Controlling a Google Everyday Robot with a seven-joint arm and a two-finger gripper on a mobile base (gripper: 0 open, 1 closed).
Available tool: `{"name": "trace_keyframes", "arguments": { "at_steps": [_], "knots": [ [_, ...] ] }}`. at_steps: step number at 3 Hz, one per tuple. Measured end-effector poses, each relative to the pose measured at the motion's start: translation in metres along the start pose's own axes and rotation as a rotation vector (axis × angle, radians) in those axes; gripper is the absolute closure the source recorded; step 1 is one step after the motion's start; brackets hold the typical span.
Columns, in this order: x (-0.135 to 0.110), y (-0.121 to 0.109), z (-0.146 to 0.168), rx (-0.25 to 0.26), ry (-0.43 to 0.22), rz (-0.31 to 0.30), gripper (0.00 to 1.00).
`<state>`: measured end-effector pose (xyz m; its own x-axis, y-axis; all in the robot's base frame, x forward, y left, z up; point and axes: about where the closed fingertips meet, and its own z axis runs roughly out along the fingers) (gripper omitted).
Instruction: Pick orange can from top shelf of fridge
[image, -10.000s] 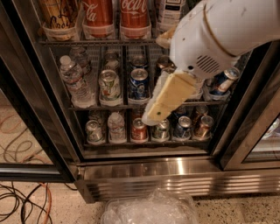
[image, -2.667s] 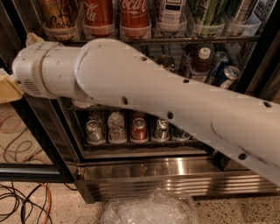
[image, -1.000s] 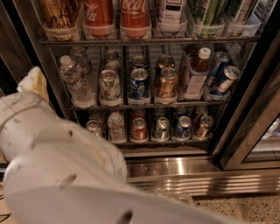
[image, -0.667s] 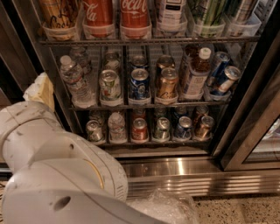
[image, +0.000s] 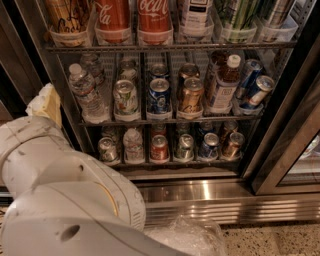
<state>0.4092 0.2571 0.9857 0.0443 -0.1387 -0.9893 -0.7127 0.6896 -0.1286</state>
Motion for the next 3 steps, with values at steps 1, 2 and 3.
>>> {"name": "trace_keyframes", "arguments": {
  "at_steps": [1, 2, 3],
  "knots": [
    [0.0, 0.0, 0.0, 0.0, 0.0, 0.0, 0.0],
    [0.0, 0.0, 0.0, 0.0, 0.0, 0.0, 0.0],
    [-0.018, -0.049, -0.011, 0.102, -0.025, -0.061, 0.0]
  ]
}}
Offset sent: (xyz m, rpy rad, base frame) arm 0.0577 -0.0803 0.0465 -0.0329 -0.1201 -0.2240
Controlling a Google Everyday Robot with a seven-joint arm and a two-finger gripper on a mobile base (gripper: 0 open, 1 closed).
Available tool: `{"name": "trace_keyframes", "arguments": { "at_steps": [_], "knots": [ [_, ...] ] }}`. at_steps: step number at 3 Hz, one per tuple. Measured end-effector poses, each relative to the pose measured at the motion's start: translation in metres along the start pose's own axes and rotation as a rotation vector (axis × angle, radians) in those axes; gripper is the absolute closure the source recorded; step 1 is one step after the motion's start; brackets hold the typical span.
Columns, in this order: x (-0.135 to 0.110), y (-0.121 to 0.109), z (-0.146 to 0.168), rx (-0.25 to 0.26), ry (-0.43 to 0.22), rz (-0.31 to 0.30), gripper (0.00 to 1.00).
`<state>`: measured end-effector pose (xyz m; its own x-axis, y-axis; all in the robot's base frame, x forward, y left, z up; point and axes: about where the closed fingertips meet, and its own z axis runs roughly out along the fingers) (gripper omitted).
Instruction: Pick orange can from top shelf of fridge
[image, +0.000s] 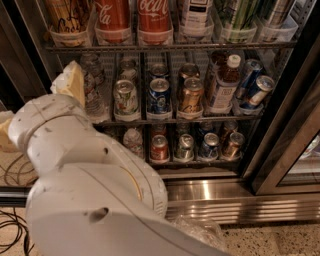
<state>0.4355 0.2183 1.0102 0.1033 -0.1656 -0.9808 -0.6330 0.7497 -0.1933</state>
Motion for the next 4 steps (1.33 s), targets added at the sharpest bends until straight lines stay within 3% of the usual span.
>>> {"name": "trace_keyframes", "arguments": {
  "at_steps": [1, 4],
  "knots": [
    [-0.0195, -0.0487, -0.0106, 0.159, -0.043, -0.015, 0.0],
    [-0.0195, -0.0488, -0.0106, 0.159, -0.044, -0.015, 0.0]
  ]
}}
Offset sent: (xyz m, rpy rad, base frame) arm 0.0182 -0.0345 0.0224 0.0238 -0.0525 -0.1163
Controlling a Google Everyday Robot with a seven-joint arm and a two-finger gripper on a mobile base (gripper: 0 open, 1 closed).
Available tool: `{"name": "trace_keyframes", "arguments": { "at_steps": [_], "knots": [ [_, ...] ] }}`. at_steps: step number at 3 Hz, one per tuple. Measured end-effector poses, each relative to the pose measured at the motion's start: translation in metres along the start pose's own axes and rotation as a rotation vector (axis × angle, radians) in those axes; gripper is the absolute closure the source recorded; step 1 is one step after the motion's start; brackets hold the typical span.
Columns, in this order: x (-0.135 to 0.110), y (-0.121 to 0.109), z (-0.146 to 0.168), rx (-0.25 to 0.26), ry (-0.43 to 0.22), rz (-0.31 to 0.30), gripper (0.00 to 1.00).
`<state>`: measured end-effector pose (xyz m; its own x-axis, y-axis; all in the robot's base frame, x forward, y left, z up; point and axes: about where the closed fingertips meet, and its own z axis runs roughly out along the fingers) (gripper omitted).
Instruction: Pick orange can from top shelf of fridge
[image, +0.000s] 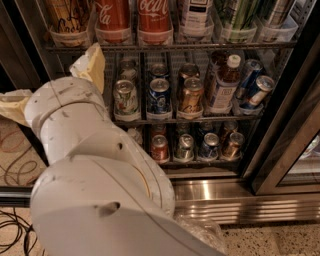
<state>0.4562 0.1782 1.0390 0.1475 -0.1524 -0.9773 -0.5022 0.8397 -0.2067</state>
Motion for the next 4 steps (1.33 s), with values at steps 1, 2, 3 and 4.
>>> {"name": "trace_keyframes", "arguments": {
  "at_steps": [1, 2, 3, 4],
  "knots": [
    [-0.014, -0.014, 0.005, 0.057, -0.052, -0.005, 0.0],
    [-0.029, -0.02, 0.003, 0.113, -0.097, -0.032, 0.0],
    [-0.029, -0.02, 0.003, 0.113, -0.097, -0.033, 0.0],
    [-0.046, -0.041, 0.006, 0.217, -0.135, -0.021, 0.0]
  ]
}}
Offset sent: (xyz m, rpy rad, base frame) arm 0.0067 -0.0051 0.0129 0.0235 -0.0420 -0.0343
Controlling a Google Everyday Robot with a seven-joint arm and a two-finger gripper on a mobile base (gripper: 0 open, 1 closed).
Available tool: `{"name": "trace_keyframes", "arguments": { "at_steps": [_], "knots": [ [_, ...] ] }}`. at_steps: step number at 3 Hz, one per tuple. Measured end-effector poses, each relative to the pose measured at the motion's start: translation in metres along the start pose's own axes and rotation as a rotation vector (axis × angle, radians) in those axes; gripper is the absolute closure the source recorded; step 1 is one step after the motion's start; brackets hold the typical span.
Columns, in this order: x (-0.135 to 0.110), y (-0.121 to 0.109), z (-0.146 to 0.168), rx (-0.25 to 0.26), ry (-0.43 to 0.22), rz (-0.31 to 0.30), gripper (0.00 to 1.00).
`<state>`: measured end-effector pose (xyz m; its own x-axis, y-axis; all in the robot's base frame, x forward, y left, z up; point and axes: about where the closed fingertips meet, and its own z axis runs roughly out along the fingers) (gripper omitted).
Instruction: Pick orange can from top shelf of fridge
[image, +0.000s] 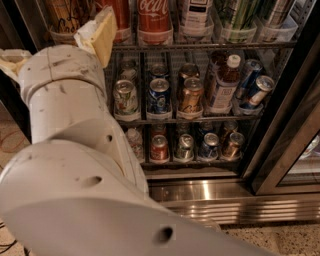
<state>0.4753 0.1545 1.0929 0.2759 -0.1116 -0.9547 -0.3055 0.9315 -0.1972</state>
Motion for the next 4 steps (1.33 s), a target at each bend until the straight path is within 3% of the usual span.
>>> {"name": "trace_keyframes", "arguments": {
  "at_steps": [1, 2, 3, 4],
  "knots": [
    [-0.009, -0.015, 0.015, 0.076, -0.022, 0.018, 0.0],
    [-0.004, -0.02, 0.044, 0.093, 0.007, 0.067, 0.0],
    [-0.005, -0.012, 0.071, 0.07, 0.045, 0.14, 0.0],
    [-0.005, -0.012, 0.071, 0.07, 0.045, 0.14, 0.0]
  ]
}}
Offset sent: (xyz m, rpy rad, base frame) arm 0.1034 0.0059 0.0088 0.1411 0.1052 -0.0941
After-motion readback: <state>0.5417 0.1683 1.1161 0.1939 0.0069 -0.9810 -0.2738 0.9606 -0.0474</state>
